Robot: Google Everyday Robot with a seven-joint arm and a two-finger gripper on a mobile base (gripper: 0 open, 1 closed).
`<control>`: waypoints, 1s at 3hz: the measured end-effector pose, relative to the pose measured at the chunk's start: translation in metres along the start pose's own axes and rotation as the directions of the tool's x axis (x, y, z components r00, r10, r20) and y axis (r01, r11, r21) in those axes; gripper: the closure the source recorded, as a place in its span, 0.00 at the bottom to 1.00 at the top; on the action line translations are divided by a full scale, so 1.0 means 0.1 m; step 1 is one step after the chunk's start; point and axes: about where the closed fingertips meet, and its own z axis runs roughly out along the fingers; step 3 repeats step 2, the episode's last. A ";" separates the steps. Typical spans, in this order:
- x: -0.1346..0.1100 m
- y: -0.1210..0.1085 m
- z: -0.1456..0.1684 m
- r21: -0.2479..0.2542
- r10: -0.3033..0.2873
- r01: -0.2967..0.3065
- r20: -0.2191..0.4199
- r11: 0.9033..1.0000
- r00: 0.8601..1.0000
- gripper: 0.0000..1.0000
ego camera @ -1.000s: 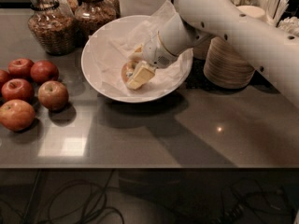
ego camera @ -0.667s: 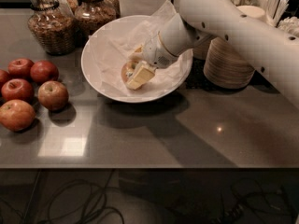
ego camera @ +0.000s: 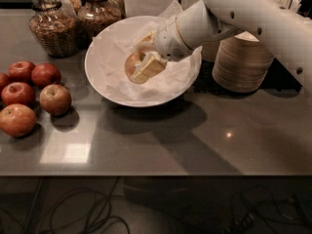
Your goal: Pick apple from white bowl
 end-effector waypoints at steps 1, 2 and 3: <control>-0.14 -0.03 -0.24 0.051 -0.020 0.019 0.033 0.999 0.999 1.00; -0.14 -0.03 -0.24 0.051 -0.020 0.019 0.033 0.999 0.999 1.00; -0.14 -0.03 -0.24 0.051 -0.020 0.019 0.033 0.999 0.999 1.00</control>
Offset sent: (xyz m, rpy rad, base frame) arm -0.0052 -0.0074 0.0233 0.0362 -0.0440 -0.0112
